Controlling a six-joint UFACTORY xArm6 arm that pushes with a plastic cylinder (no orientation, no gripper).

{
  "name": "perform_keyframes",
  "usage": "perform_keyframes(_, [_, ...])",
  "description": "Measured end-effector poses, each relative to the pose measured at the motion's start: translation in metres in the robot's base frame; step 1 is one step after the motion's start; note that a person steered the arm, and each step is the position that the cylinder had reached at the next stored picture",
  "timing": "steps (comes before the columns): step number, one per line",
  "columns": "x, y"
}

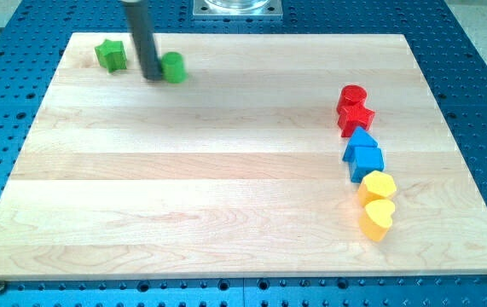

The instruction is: Slide the green circle to the top of the red circle

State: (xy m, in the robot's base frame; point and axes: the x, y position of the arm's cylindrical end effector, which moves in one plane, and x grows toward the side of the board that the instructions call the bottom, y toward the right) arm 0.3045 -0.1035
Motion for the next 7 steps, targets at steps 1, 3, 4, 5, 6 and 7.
perform_keyframes(1, [0.0,0.108])
perform_keyframes(3, [-0.012,0.104])
perform_keyframes(4, [-0.04,0.15])
perform_keyframes(5, [-0.038,0.185])
perform_keyframes(6, [-0.042,0.198])
perform_keyframes(7, [-0.046,0.225])
